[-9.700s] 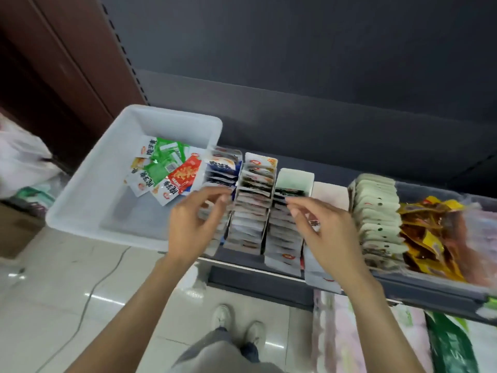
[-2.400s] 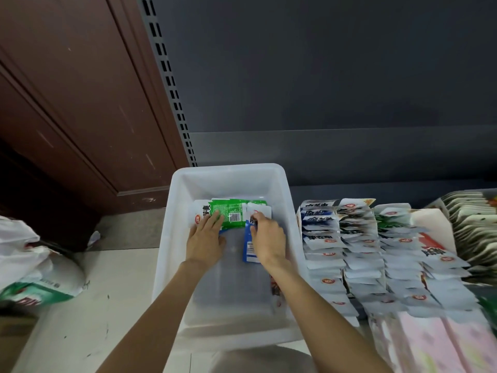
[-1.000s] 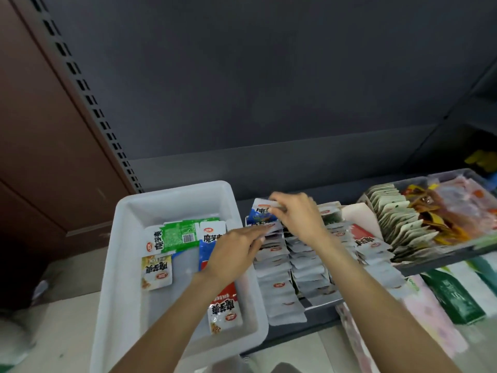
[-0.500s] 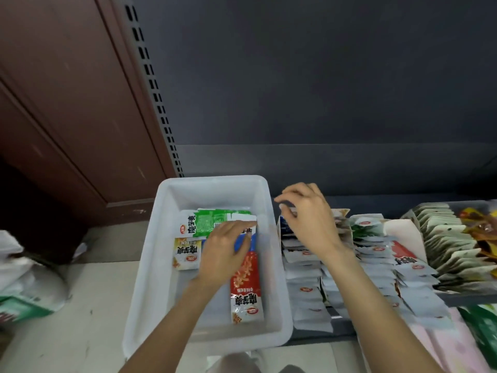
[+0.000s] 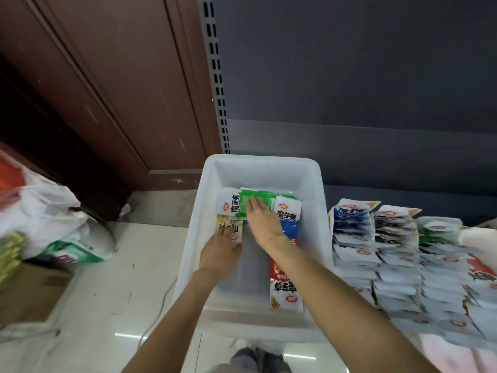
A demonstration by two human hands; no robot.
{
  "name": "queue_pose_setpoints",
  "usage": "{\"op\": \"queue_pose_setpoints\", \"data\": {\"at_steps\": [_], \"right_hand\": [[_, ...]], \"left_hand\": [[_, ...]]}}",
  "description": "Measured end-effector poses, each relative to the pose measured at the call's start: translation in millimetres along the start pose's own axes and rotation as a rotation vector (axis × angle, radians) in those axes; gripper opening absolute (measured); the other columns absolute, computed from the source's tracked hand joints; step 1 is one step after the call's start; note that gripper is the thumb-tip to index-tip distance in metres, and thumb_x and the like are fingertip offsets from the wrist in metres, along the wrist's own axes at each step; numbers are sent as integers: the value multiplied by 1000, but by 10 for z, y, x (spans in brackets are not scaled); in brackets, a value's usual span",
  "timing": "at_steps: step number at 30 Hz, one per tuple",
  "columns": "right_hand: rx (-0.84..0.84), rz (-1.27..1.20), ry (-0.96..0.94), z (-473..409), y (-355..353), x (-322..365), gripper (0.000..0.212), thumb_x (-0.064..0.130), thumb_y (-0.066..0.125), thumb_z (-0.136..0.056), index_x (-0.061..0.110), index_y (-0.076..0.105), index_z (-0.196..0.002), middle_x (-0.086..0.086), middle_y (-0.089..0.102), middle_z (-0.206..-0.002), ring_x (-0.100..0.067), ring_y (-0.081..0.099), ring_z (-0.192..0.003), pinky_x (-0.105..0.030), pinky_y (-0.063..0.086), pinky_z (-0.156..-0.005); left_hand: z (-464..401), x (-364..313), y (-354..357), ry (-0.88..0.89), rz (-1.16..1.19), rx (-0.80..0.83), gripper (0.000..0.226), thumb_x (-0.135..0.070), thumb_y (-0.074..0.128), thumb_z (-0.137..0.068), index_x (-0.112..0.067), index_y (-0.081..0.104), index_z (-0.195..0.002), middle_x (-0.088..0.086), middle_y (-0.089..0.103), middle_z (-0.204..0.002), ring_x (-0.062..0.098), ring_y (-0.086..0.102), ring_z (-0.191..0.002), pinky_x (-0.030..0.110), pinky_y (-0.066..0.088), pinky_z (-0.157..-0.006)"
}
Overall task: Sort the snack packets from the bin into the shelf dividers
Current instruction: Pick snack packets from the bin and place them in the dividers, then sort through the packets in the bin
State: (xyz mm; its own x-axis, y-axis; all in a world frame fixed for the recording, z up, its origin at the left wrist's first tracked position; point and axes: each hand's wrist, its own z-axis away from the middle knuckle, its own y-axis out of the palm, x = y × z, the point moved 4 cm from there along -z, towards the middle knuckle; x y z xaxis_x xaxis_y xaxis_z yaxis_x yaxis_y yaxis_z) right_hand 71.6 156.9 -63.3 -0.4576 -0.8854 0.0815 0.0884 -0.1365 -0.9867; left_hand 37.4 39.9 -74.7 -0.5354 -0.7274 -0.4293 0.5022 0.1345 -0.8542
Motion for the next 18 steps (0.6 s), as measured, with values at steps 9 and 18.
{"op": "queue_pose_setpoints", "data": {"at_steps": [9,18], "right_hand": [[-133,-199,69,509,-234,84,30,-2,43,-92,7,57,-117,-13,67,-105,-29,66,-96,-35,50,-75],[-279,-1737,453,1147,-615,-322,19,-2,51,-93,10,66,-93,-7,72,-93,-24,69,-89,-34,57,-74]], "left_hand": [[156,-47,-234,-171,961,-260,33,-26,57,-91,-23,46,-123,-9,57,-108,15,55,-108,29,43,-90],[458,-619,-593,122,1161,63,24,-12,67,-82,-11,66,-105,5,70,-104,25,65,-99,38,52,-85]]}}
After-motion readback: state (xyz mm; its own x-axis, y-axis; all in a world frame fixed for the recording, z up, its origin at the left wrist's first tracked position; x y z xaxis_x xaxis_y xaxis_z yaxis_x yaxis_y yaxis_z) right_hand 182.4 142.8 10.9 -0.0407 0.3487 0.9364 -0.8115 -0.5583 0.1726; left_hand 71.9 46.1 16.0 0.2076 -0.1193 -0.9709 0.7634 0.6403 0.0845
